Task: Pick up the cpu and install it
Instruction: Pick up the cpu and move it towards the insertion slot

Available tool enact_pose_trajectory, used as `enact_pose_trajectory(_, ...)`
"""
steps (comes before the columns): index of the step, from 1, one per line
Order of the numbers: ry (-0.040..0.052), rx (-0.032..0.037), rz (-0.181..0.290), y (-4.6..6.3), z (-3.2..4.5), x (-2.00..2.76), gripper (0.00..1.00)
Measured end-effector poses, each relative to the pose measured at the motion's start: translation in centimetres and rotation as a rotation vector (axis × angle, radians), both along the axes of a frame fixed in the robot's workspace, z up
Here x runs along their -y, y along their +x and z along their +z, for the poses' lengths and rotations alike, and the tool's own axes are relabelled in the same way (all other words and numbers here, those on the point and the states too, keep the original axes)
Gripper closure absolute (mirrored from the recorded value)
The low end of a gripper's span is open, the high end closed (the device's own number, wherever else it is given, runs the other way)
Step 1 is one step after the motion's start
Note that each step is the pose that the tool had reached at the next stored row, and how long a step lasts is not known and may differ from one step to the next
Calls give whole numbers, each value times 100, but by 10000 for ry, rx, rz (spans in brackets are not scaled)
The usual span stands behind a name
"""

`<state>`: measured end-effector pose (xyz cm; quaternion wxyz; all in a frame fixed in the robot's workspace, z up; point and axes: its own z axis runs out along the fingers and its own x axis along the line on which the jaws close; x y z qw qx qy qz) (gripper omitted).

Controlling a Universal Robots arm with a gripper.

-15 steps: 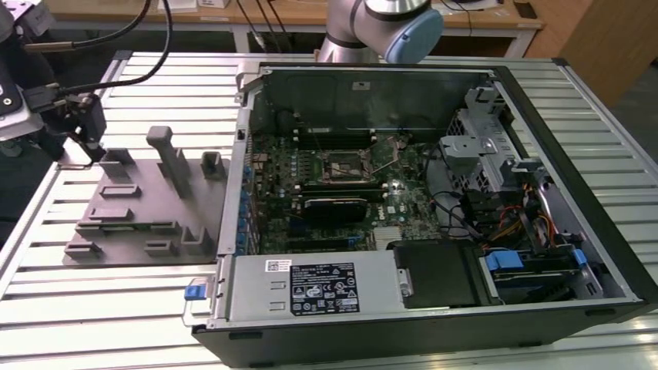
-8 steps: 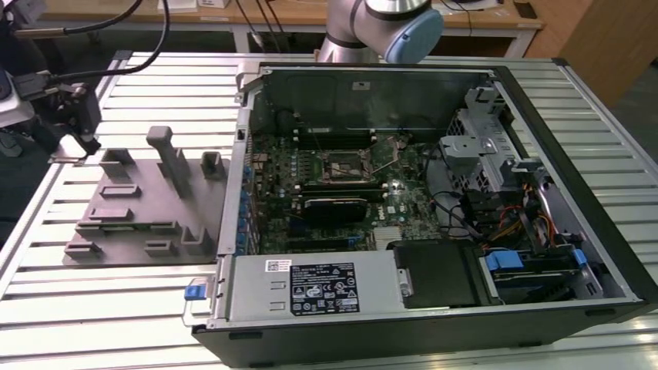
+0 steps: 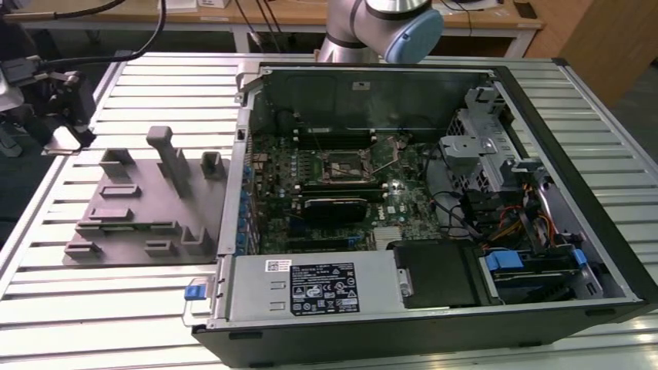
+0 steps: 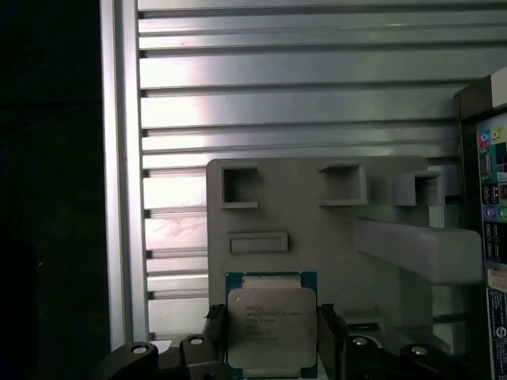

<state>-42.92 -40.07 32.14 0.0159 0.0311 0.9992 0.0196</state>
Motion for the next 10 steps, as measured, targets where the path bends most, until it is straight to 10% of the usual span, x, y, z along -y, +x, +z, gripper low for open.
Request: enact_pose_trajectory(10,0,18,0,0,168,0,46)
